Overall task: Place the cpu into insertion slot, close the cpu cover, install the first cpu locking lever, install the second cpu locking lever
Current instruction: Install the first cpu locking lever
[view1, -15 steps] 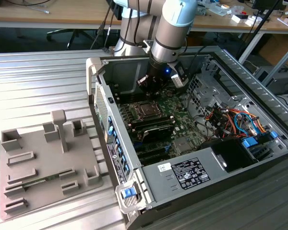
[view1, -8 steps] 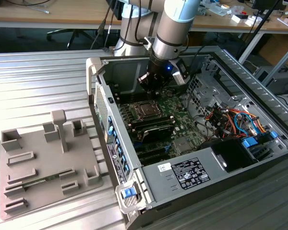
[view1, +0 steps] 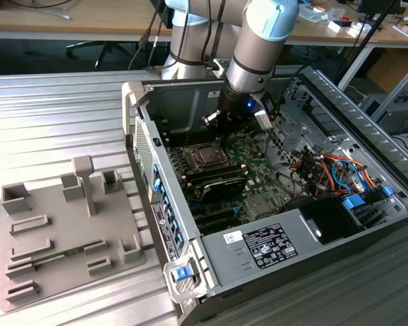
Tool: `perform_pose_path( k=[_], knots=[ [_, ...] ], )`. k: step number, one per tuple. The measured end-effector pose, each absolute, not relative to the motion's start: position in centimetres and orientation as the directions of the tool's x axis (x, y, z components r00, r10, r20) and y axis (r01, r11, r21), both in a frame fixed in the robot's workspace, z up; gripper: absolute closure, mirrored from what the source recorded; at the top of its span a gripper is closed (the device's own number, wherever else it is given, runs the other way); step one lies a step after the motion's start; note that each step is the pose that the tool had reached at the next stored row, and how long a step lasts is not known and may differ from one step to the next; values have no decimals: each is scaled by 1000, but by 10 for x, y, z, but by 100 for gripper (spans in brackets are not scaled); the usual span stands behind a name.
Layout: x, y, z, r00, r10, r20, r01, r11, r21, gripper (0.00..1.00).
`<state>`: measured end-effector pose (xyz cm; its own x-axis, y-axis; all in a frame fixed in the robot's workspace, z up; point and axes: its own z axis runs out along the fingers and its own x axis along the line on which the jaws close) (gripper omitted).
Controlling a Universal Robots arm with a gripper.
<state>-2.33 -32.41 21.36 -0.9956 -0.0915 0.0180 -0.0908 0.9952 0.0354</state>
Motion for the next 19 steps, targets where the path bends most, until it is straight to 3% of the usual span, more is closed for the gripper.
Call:
perform_pose_path(
  k=[6, 12, 19],
  knots=[
    [-21, -348, 216, -996, -91, 19, -91, 995, 35, 89],
    [-21, -350, 238, -996, -91, 19, -91, 995, 36, 89],
    [-21, -350, 239, -996, -91, 19, -91, 995, 36, 89]
  ],
)
